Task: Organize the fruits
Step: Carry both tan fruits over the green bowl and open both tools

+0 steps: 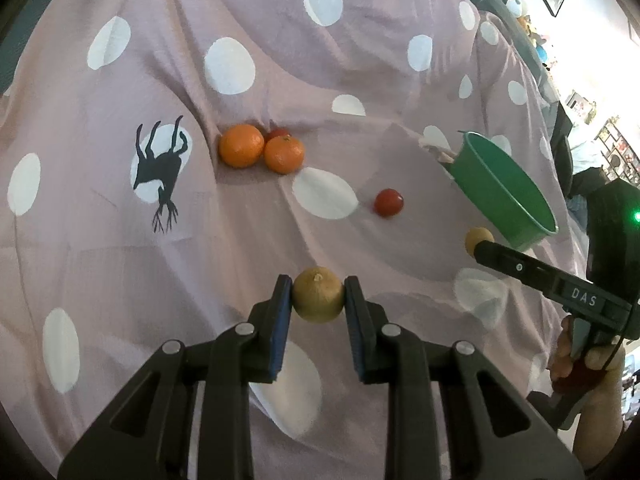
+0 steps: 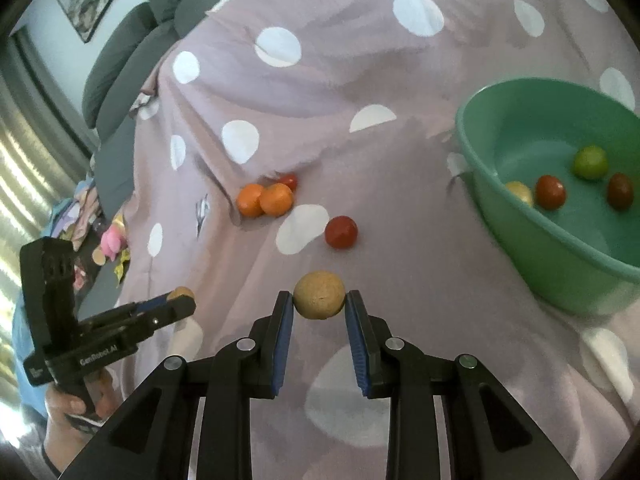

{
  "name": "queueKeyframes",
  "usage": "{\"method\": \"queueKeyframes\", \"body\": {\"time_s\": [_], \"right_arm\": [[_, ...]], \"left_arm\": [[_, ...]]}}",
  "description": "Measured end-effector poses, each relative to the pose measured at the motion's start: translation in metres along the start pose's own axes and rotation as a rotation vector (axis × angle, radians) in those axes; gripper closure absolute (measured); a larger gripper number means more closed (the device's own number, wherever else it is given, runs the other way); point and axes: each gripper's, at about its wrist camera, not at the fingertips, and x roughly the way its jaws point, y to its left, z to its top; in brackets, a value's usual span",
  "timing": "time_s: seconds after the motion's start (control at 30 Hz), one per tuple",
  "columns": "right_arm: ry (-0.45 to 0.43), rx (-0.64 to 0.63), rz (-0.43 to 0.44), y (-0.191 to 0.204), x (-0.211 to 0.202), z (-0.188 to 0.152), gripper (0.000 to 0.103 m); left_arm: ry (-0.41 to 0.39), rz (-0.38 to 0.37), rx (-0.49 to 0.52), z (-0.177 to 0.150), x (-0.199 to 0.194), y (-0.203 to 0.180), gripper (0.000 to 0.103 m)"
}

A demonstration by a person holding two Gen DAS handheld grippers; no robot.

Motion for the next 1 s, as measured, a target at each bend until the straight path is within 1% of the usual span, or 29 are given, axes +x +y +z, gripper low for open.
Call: {"method": "queueKeyframes", "body": {"time_s": [0.1,0.27,0.47,0.57,0.73,0.9,1.0], "right_arm": [[-0.030,0.006,-0.002,-0.002,-0.011,-0.001,0.074],[-0.093,0.040,-0.018,-0.016,-0.037,-0.001,0.074],[-0.165,0.068,-0.059,-0.035,-0.066,-0.001,0.074],[-0.196,0.088,-0.088,-0.047,-0.078,0.000,0.074],[-0.260,0.121,-0.149,-0.067,-0.095,0.002,0.074],[-0.284,0.134,-0.188,-0.081,-0.099,0.006,0.074],[-0.293,0.136,-0.202,-0.088,-0.100,0.006,0.074]], "left_arm": [[0.009,-0.020,0.003,-0.002,-0.004,-0.008,0.077],[0.010,-0.038,0.030,-0.002,-0.010,-0.024,0.077],[0.005,-0.059,0.068,0.009,-0.008,-0.048,0.077],[0.009,-0.077,0.106,0.019,-0.002,-0.065,0.077],[-0.010,-0.108,0.199,0.041,0.009,-0.104,0.077],[-0.014,-0.156,0.295,0.064,0.032,-0.154,0.077],[-0.004,-0.193,0.329,0.074,0.048,-0.178,0.077]]}}
